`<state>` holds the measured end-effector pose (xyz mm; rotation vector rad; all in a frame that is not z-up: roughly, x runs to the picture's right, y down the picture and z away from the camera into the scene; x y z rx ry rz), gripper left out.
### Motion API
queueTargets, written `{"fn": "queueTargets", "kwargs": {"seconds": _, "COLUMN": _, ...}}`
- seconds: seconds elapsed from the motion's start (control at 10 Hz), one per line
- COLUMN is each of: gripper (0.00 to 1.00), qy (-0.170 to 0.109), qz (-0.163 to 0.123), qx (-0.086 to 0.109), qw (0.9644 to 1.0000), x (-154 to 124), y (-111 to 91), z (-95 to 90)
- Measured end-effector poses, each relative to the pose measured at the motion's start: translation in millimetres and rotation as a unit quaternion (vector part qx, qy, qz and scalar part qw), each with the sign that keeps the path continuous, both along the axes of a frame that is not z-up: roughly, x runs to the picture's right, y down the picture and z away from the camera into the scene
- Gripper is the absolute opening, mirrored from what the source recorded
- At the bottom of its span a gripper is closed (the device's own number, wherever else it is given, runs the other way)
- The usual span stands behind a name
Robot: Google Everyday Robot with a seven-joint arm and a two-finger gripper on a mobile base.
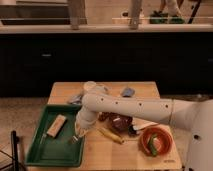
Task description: Place fork in table surface
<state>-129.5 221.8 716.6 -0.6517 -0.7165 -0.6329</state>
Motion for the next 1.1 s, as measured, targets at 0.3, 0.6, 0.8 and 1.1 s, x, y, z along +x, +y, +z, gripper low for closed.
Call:
{"fn": "queueTargets", "kwargs": {"seconds": 0.3, "gripper": 0.02, "qy": 0.008, "qz": -0.004, "qx": -0.002, "qw": 1.0000, "x": 1, "y": 3, "z": -3.9}}
{"fn": "queueTargets", "kwargs": {"seconds": 0.6, "gripper": 0.02, "qy": 0.019, "qz": -0.008, "qx": -0.008, "qw": 0.9998, "x": 5, "y": 7, "z": -8.2}}
{"fn": "queueTargets", "kwargs": {"seconds": 0.8, "gripper": 0.02, "qy": 0.025, "qz": -0.009, "qx": -0.015, "qw": 0.9996, "x": 12, "y": 11, "z": -9.6}}
{"fn": "queueTargets", "kwargs": {"seconds": 1.1, "gripper": 0.02, "qy": 0.038, "qz": -0.008, "qx": -0.025, "qw": 0.9989, "x": 27, "y": 19, "z": -11.9}}
